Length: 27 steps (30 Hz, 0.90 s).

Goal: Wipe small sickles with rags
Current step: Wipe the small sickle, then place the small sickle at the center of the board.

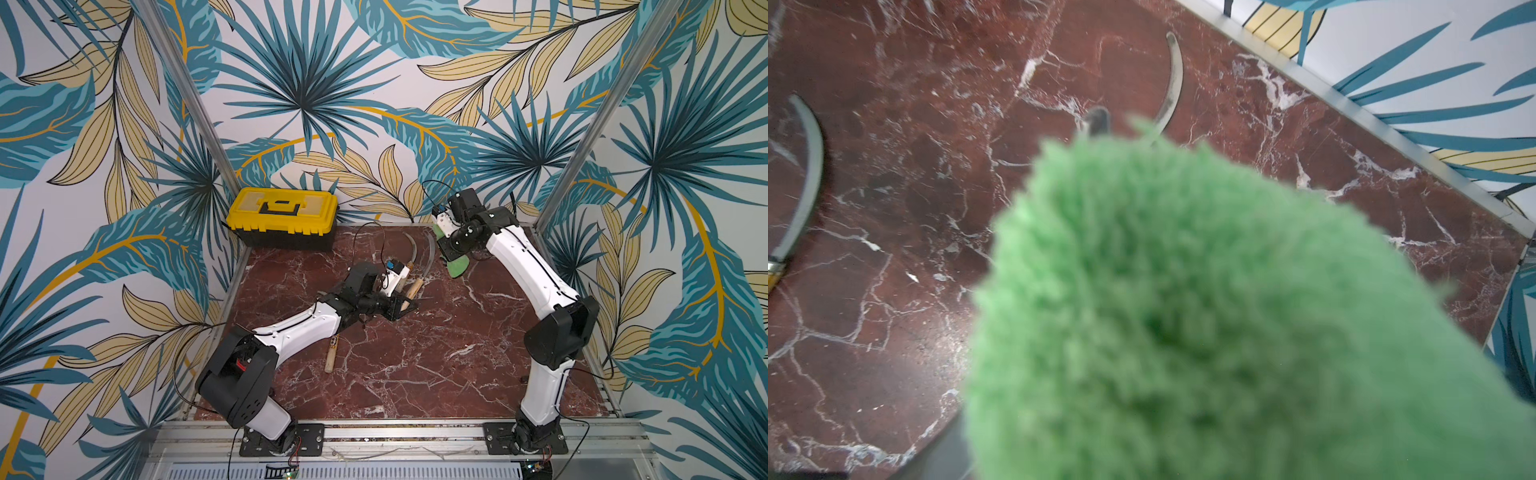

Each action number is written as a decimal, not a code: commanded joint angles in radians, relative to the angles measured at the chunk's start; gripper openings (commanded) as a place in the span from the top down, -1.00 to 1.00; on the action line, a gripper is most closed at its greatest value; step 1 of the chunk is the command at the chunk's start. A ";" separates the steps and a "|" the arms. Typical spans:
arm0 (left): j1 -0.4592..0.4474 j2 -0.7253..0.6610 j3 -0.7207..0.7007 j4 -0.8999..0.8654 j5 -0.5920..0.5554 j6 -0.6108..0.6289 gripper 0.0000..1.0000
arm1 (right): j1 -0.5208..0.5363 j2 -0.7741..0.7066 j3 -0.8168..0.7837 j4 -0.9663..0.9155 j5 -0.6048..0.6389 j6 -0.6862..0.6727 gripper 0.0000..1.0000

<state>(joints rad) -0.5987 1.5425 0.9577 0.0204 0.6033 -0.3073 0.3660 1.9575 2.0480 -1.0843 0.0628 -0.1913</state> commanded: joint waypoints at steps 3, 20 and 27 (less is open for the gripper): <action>-0.001 0.064 0.066 -0.051 -0.039 0.056 1.00 | -0.031 -0.021 -0.036 -0.042 0.037 0.059 0.91; -0.016 0.452 0.407 -0.135 -0.107 0.007 1.00 | -0.095 -0.434 -0.512 0.051 0.054 0.267 0.85; -0.019 0.594 0.597 -0.257 -0.171 -0.010 1.00 | -0.096 -0.591 -0.664 0.077 0.057 0.324 0.83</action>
<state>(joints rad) -0.6140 2.1113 1.4883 -0.1722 0.4706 -0.3119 0.2726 1.4090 1.4338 -1.0344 0.1162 0.0845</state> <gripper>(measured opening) 0.248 0.167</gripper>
